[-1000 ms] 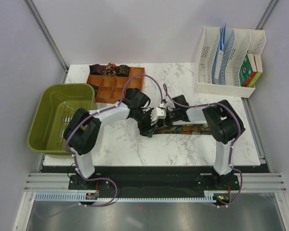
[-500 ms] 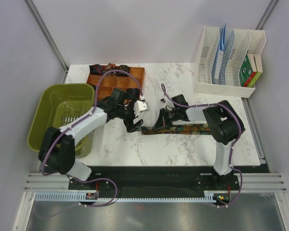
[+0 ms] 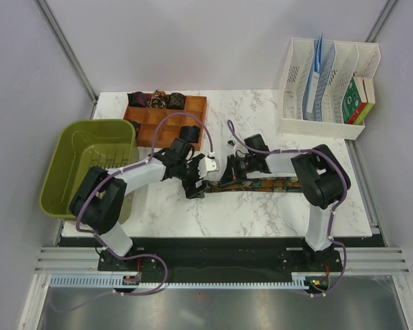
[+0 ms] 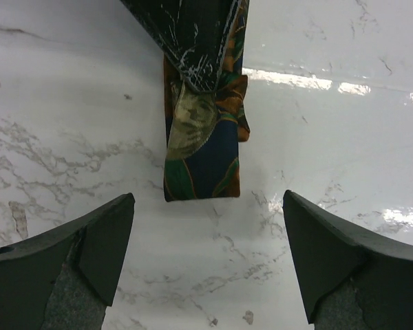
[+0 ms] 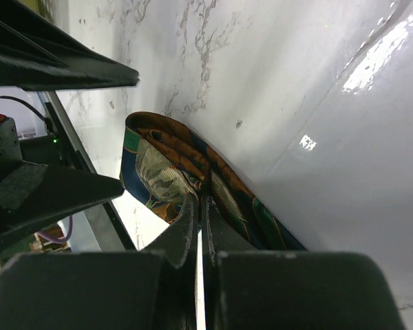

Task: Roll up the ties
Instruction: Roll the tie at the center of the board.

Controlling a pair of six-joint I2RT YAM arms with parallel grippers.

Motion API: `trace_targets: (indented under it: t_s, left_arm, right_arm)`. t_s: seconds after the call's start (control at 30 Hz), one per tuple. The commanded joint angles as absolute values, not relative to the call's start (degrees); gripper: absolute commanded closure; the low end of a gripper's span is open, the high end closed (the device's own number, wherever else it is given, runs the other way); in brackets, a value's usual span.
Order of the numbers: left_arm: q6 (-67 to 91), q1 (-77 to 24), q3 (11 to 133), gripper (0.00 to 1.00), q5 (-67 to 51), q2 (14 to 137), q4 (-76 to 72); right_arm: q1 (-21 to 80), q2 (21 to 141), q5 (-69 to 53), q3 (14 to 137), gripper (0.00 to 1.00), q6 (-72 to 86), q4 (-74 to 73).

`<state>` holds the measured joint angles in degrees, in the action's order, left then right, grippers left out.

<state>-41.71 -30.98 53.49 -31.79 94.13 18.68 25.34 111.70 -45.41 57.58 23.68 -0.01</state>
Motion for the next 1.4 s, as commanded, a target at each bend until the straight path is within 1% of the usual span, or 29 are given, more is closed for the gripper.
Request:
trace_targets:
  t_s: [0.0,0.27,0.4,0.47,0.57,0.6,0.67,0.7,0.77,0.87,1.0,1.33,1.37]
  left_arm:
    - [-44.2,-32.7,58.1,0.07,-29.5,97.6,15.4]
    - [-45.6,-34.6,62.4,0.16,-27.7,102.1,20.1]
    - [-45.5,-34.8,63.1,0.25,-27.0,103.2,21.3]
    - [-45.1,-34.8,63.5,0.27,-26.3,103.5,22.3]
    - [-44.8,-34.8,63.3,0.30,-29.1,102.7,23.6]
    - [-44.4,-34.8,63.2,0.38,-30.0,102.3,23.8]
    - [-43.9,-34.8,63.6,0.47,-31.2,101.2,24.2]
    - [-43.3,-34.7,64.2,0.54,-31.7,100.8,24.3]
    - [-42.5,-34.8,65.0,0.62,-33.8,99.7,24.7]
    - [-39.8,-35.2,67.4,0.64,-36.4,99.6,24.9]
    - [-37.7,-37.8,71.0,0.64,-36.7,101.8,24.9]
    - [-34.0,-41.0,77.0,0.64,-32.9,111.5,27.6]
    - [-34.1,-41.2,77.3,0.65,-32.2,112.1,28.1]
  right_arm:
    - [25.3,111.7,-37.2,57.7,1.00,18.4,-3.0]
    - [25.3,111.2,-35.8,56.4,1.00,19.4,-4.7]
    - [25.3,112.8,-36.2,55.9,1.00,20.2,-4.6]
    - [25.2,113.5,-36.4,55.9,1.00,20.8,-4.6]
    - [25.0,114.1,-36.5,55.9,1.00,21.5,-4.3]
    - [25.1,114.3,-36.6,55.9,1.00,21.4,-4.4]
    - [25.0,114.5,-36.6,55.9,1.00,21.8,-4.3]
    - [25.1,114.4,-36.7,55.8,1.00,22.0,-4.0]
    - [25.0,114.3,-37.4,55.4,1.00,23.8,-3.1]
    - [25.2,114.2,-38.5,54.4,1.00,26.6,1.4]
    - [25.4,114.3,-38.9,54.1,1.00,29.4,3.2]
    - [24.8,113.0,-40.6,52.8,1.00,33.6,6.3]
    - [24.9,112.9,-41.0,52.8,0.98,33.7,6.5]
